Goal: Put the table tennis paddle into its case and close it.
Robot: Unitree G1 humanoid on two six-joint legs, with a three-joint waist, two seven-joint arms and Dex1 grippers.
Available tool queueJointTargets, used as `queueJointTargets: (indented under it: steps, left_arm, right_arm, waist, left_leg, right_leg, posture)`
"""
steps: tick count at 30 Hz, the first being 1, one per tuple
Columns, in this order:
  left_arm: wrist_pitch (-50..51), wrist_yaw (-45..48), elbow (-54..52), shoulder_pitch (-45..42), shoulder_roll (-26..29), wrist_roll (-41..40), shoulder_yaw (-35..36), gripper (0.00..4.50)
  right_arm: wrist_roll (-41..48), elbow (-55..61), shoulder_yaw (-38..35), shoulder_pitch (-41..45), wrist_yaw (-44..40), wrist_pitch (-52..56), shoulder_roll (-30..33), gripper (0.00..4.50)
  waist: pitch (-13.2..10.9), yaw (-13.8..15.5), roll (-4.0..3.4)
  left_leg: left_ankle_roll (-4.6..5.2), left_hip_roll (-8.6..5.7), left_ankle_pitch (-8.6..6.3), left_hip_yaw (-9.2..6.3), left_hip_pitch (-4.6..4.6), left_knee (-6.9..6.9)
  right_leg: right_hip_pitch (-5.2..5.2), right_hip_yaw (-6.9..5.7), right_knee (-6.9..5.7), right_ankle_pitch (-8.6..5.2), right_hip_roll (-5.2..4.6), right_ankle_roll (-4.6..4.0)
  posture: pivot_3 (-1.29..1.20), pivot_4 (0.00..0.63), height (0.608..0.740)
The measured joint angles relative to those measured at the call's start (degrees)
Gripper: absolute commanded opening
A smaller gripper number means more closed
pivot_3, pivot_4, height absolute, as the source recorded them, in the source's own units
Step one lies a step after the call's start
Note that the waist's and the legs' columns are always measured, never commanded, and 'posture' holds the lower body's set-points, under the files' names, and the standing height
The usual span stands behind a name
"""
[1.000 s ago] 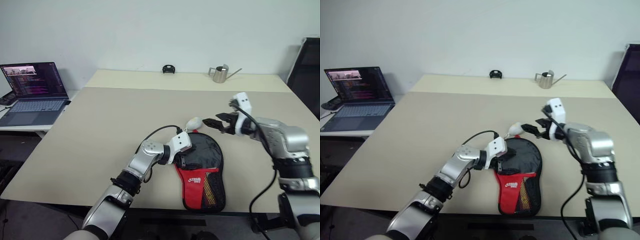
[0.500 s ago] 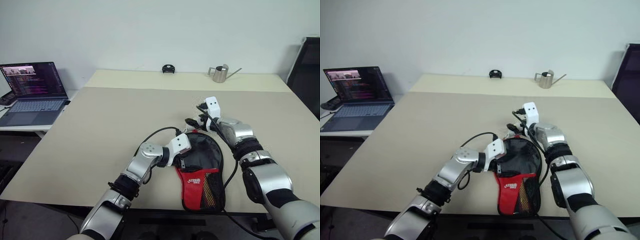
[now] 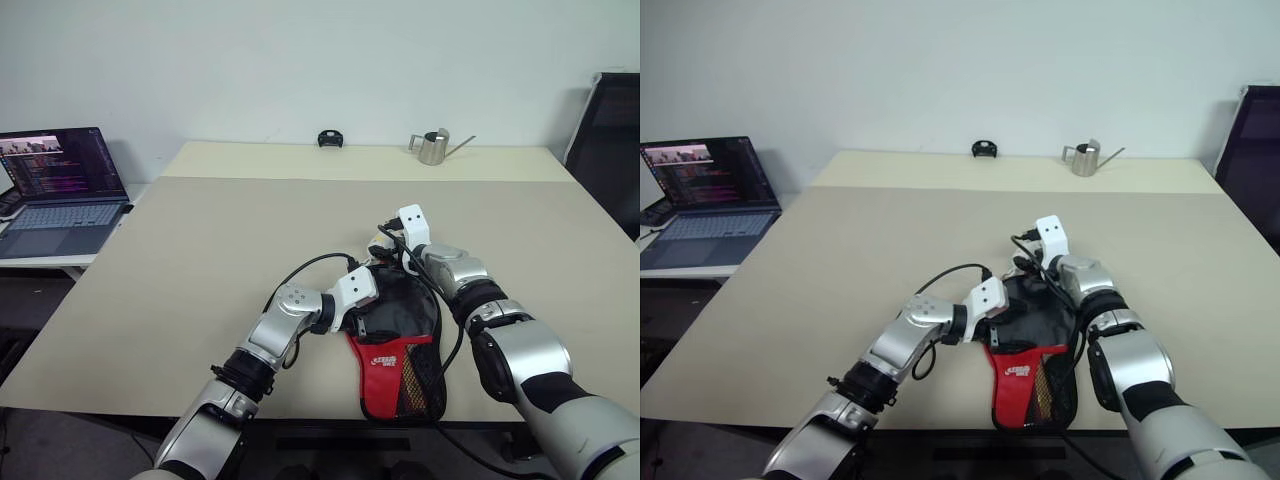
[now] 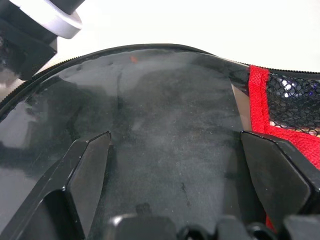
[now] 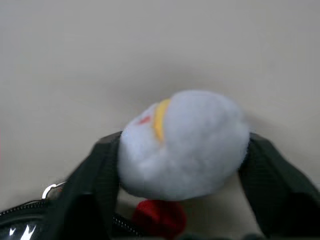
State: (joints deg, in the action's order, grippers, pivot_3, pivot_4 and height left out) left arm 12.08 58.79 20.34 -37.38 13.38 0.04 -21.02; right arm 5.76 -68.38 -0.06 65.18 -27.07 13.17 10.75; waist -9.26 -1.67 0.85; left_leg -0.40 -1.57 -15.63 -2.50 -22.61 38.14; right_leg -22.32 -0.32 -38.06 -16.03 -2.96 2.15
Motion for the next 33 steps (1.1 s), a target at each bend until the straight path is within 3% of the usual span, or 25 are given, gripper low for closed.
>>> queueJointTargets:
  steps: [4,9,15,33]
  left_arm:
    - [-0.50,0.12,1.57,-0.80,-0.18,0.01,-0.04,4.50]
    - [-3.88,0.30,7.75,-3.11,-1.48,0.15,-0.16,4.50]
    - [-7.56,0.31,12.20,-4.06,-2.05,0.21,-0.16,4.50]
    - [-11.18,1.99,14.21,-3.28,-2.19,-0.17,0.17,4.50]
  right_arm:
    - [-0.16,-0.09,-0.60,-0.01,0.04,0.00,-0.47,0.90]
    - [-0.52,-0.09,-0.79,-0.01,0.31,0.00,-0.88,0.35]
    - [-0.63,-0.09,-0.89,-0.02,1.73,-0.17,-1.02,0.33]
    - [-5.76,1.05,-0.37,-0.96,8.65,-1.80,3.50,0.33]
  waist:
    - [0.01,0.01,-0.01]
    - [0.07,0.13,-0.02]
    - [0.12,0.12,-0.05]
    - [0.29,0.10,-0.05]
  left_leg:
    - [-0.01,0.00,0.01,0.00,0.03,0.01]
    - [0.14,-0.08,-0.03,-0.02,0.22,0.02]
    - [0.23,-0.10,-0.07,-0.14,0.99,-0.05]
    - [0.23,-0.09,-0.07,-0.19,0.98,-0.13]
  right_leg:
    - [0.01,0.01,-0.03,0.00,0.00,0.00]
    - [0.21,-0.04,-0.07,0.01,-0.07,-0.01]
    - [0.93,-0.09,-0.05,0.01,-0.08,-0.01]
    - [0.94,-0.12,0.00,0.00,-0.08,-0.02]
  posture:
    - [0.00,0.150,0.740]
    - [0.00,0.150,0.740]
    - [0.00,0.150,0.740]
    - [0.00,0.150,0.740]
